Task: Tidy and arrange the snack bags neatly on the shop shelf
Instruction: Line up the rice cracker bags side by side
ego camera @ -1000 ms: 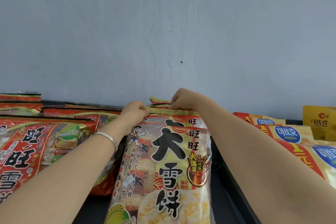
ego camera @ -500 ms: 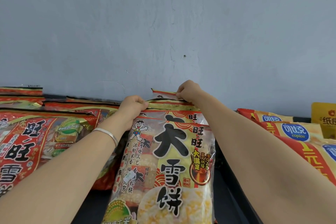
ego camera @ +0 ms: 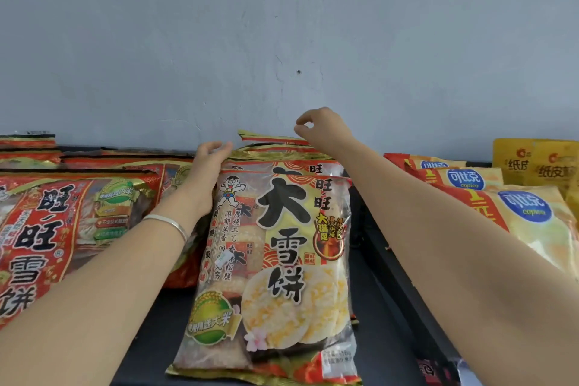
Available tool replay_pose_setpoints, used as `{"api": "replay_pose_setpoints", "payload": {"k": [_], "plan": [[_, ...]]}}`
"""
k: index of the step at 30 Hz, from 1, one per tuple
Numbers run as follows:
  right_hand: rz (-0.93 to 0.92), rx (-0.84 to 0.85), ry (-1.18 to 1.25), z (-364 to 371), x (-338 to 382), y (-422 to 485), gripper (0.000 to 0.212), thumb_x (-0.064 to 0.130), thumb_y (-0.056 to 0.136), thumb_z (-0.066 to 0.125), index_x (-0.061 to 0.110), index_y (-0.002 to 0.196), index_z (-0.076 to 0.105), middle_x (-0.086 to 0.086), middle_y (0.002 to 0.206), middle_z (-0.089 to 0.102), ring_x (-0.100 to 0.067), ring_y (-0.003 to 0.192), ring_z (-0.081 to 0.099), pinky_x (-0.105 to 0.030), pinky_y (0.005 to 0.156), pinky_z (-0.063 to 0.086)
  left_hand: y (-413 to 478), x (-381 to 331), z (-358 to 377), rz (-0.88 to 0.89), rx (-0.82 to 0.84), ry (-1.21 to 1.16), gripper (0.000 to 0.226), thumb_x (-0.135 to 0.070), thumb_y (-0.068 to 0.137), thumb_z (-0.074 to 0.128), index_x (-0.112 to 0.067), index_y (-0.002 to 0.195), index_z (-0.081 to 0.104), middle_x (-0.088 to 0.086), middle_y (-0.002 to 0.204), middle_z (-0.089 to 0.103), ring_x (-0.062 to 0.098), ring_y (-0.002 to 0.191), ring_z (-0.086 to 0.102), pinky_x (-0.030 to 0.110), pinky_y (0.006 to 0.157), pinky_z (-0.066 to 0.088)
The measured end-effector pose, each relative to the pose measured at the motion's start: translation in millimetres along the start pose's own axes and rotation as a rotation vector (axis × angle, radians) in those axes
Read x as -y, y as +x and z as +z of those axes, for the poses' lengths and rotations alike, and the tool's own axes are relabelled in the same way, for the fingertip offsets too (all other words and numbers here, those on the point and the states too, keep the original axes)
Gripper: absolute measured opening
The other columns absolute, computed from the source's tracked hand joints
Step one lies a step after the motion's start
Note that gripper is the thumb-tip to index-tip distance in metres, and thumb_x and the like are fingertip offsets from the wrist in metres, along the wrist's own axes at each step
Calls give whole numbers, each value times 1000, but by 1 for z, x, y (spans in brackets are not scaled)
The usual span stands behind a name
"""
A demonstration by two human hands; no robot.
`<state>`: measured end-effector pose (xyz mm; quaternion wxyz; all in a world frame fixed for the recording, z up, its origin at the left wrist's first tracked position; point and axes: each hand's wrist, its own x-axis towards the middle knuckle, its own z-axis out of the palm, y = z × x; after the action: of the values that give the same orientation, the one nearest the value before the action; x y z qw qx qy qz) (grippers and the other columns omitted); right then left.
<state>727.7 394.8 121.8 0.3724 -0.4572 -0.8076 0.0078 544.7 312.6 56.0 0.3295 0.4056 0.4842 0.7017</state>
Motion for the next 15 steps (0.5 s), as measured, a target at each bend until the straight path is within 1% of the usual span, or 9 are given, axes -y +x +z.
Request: {"api": "replay_pose_setpoints", "payload": {"k": [2,4,6,7,9,10,12,13,15], "plan": [[28,24,-21,-1,3,-18,30,36,92,51,19,110,67,-3,125,60,-22,110,57,-43,92,50,-14,3,-3,-34,49,-21,45,-36,93,55,-21,133,41,6,108,59,16,81,60,28,59,45],[48,47,-58,-1,9,-34,32,41,93,50,18,106,67,-2,114,65,-22,101,59,-44,91,50,-26,6,-6,-32,88,-10,53,-40,92,55,-24,139,36,7,126,54,18,95,60,28,67,46],[61,59,-149,-1,17,-51,37,48,94,45,17,97,66,-1,92,67,-20,86,59,-45,90,48,-40,8,-10,-12,122,31,65,-45,90,56,-29,146,26,4,145,38,22,122,47,28,83,39],[61,58,-197,-1,22,-60,40,51,95,43,17,89,65,1,80,64,-18,78,58,-45,91,45,-48,11,-12,-15,137,55,70,-46,89,56,-31,148,21,2,151,30,22,130,38,30,88,34],[45,56,-267,2,31,-78,47,56,95,39,18,77,61,3,68,58,-16,70,54,-48,95,40,-61,21,-20,-44,180,77,78,-47,87,59,-35,149,14,1,155,23,23,137,30,36,95,31],[29,62,-291,4,35,-87,49,59,94,37,20,74,59,3,68,58,-17,72,55,-50,97,38,-68,27,-24,-72,207,71,81,-46,85,62,-37,148,13,1,154,24,25,136,32,37,98,31],[-10,73,-330,8,42,-103,47,63,92,36,24,77,58,3,81,62,-21,87,58,-56,101,33,-80,39,-30,-112,243,36,87,-45,76,71,-41,146,18,2,148,37,28,126,46,46,104,36],[-21,80,-348,10,44,-109,46,64,91,37,24,84,59,3,91,64,-23,96,58,-59,103,29,-84,43,-30,-119,240,18,89,-44,73,73,-40,145,21,2,142,44,28,121,51,50,102,40],[-10,101,-373,12,46,-118,44,62,92,37,25,99,60,1,110,61,-26,108,55,-61,104,25,-88,50,-28,-100,225,1,83,-39,76,74,-35,144,26,1,134,50,26,116,55,51,100,43]]}}
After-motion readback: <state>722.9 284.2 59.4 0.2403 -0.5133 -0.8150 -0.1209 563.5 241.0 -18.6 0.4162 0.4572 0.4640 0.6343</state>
